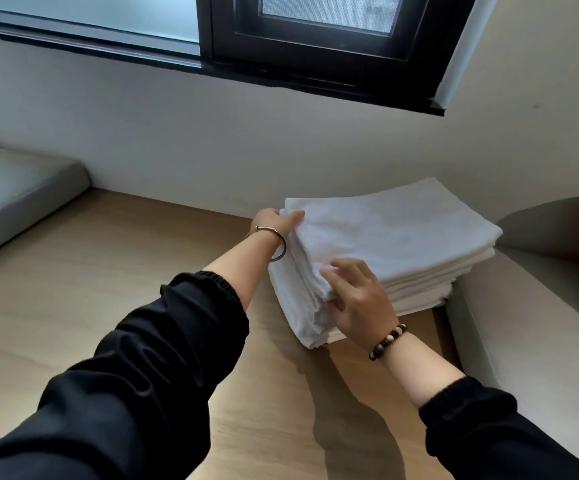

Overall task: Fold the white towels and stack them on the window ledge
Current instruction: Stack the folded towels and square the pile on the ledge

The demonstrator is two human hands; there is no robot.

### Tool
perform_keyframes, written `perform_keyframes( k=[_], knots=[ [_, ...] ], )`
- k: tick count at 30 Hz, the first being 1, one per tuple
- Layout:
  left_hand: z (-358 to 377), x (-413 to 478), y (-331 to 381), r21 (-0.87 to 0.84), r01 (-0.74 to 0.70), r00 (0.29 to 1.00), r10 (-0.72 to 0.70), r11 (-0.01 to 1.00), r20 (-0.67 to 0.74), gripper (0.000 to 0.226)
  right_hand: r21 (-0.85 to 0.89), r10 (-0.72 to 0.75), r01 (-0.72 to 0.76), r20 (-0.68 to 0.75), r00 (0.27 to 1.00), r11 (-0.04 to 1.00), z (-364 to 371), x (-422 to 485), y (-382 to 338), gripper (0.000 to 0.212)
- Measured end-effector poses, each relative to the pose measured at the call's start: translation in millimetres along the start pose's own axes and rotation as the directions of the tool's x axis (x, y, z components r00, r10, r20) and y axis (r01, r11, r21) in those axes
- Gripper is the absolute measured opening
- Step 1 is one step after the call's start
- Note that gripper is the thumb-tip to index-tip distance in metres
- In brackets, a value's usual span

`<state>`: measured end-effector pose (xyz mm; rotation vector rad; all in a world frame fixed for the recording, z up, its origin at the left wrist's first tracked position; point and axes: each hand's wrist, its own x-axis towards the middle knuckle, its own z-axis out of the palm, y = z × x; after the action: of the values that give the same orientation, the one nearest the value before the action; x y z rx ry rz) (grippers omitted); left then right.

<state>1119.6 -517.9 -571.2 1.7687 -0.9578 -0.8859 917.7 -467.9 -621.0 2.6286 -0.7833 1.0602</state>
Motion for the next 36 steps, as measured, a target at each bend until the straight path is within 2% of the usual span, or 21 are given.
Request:
perform_keyframes(
  k=[2,4,5,7,10,13,16,20,24,27,33,36],
  knots=[
    [-1.4,4.6,9.6,0.063,0.003,1.000,-0.004,0.998,0.013,0.058,0.014,-0.004,0.004,0.046,0.999,1.000,-4.1,-0.3,0.7,0.037],
    [-2.4,11.1,18.3,0.111,-0.026,1.000,0.025,0.993,0.009,0.034,0.024,-0.009,0.007,0.074,0.997,1.000,-6.8,1.6,0.6,0.039],
    [-2.5,13.5,23.0,0.112,-0.035,0.999,0.037,0.993,-0.010,0.029,0.026,-0.004,0.002,0.059,0.998,1.000,-7.4,4.6,0.3,0.038],
    [-5.2,18.1,31.7,0.081,-0.039,0.999,0.040,0.996,-0.019,0.033,0.028,0.022,-0.022,-0.013,1.000,0.999,-7.2,12.7,-0.8,0.034],
    [-8.6,19.7,36.9,0.004,-0.012,1.000,0.012,1.000,0.012,0.020,0.001,-0.005,0.005,-0.102,0.995,1.000,-6.4,15.9,-0.9,0.031],
    [-4.5,23.3,17.0,0.010,0.023,0.999,-0.023,1.000,0.028,0.027,-0.050,-0.080,0.077,-0.055,0.995,0.996,0.0,2.6,0.1,0.031],
    [-0.6,22.1,-0.8,0.055,-0.003,1.000,0.003,0.999,-0.001,0.021,-0.043,-0.055,0.055,-0.006,0.998,0.998,7.5,-4.9,-1.3,0.035],
    [-3.2,18.1,-4.9,0.103,-0.031,1.000,0.030,0.994,0.007,0.027,-0.076,-0.064,0.072,0.103,0.993,0.995,6.3,-8.3,1.5,0.060],
    [0.1,21.1,-7.8,0.103,-0.047,0.999,0.045,0.994,0.025,0.031,-0.093,-0.101,0.112,0.110,0.989,0.989,6.1,-10.2,2.1,0.084],
    [2.5,23.2,-9.0,0.118,-0.062,0.998,0.061,0.991,0.010,0.025,-0.161,-0.165,0.175,0.077,0.983,0.971,7.6,-8.6,3.3,0.074],
    [5.7,24.9,-14.3,0.107,-0.022,0.999,0.025,0.994,-0.022,0.028,-0.198,-0.291,0.268,-0.097,0.952,0.943,12.5,-8.9,-2.4,0.026],
    [7.3,26.0,-19.8,0.104,0.015,0.999,-0.011,0.994,-0.040,0.032,-0.189,-0.301,0.276,-0.121,0.946,0.942,14.3,-13.4,-5.6,0.022]
  ],
)
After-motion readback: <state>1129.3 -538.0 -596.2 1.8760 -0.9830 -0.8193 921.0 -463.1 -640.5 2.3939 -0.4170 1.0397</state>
